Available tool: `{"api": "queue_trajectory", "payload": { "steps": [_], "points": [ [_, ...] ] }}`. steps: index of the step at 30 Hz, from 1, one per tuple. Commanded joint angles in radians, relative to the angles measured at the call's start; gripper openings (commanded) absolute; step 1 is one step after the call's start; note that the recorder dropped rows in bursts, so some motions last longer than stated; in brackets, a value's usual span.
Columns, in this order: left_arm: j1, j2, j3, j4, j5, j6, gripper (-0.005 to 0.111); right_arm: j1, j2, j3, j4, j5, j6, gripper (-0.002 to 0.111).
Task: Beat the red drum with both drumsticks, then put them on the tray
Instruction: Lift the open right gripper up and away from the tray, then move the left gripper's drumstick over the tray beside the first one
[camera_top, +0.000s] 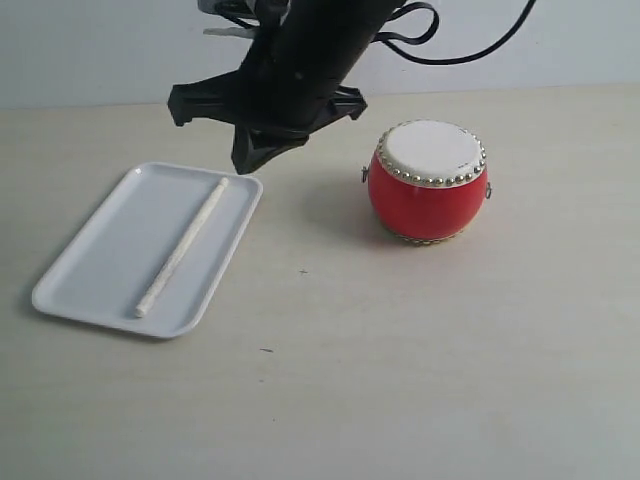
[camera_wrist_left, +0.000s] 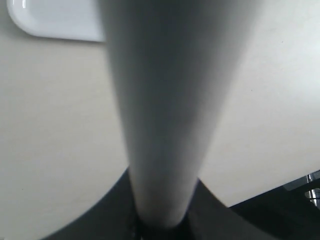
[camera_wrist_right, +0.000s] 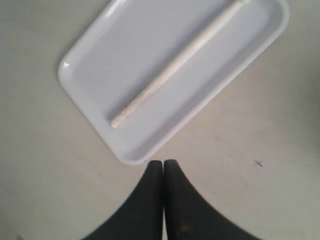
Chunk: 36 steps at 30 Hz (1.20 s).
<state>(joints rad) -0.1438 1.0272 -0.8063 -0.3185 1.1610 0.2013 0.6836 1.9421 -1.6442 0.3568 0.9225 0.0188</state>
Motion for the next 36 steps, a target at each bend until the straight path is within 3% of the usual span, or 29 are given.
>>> {"api": "queue_trajectory", "payload": {
  "steps": [1,17,21,26,30,36],
  "points": [
    [0.005,0.033,0.003,-0.059,-0.036,0.003,0.0,-0.005,-0.104,0.118,-0.069,-0.02,0.011,0.0],
    [0.005,0.216,0.003,-0.131,-0.085,0.052,0.0,-0.005,-0.609,0.569,-0.106,-0.134,0.011,0.0],
    [0.005,0.262,0.003,-0.276,-0.067,0.167,0.0,-0.003,-0.687,0.629,-0.068,-0.09,-0.013,0.0],
    [0.005,0.311,0.003,-0.454,0.012,0.349,0.0,-0.003,-0.712,0.707,0.126,-0.083,-0.128,0.0],
    [0.005,0.369,-0.014,-0.368,0.004,0.336,0.0,-0.003,-0.712,0.743,0.223,-0.089,-0.149,0.0],
    [0.005,0.506,-0.158,-0.128,0.022,0.142,0.0,-0.003,-0.723,0.75,0.28,-0.054,-0.156,0.0]
  ]
}}
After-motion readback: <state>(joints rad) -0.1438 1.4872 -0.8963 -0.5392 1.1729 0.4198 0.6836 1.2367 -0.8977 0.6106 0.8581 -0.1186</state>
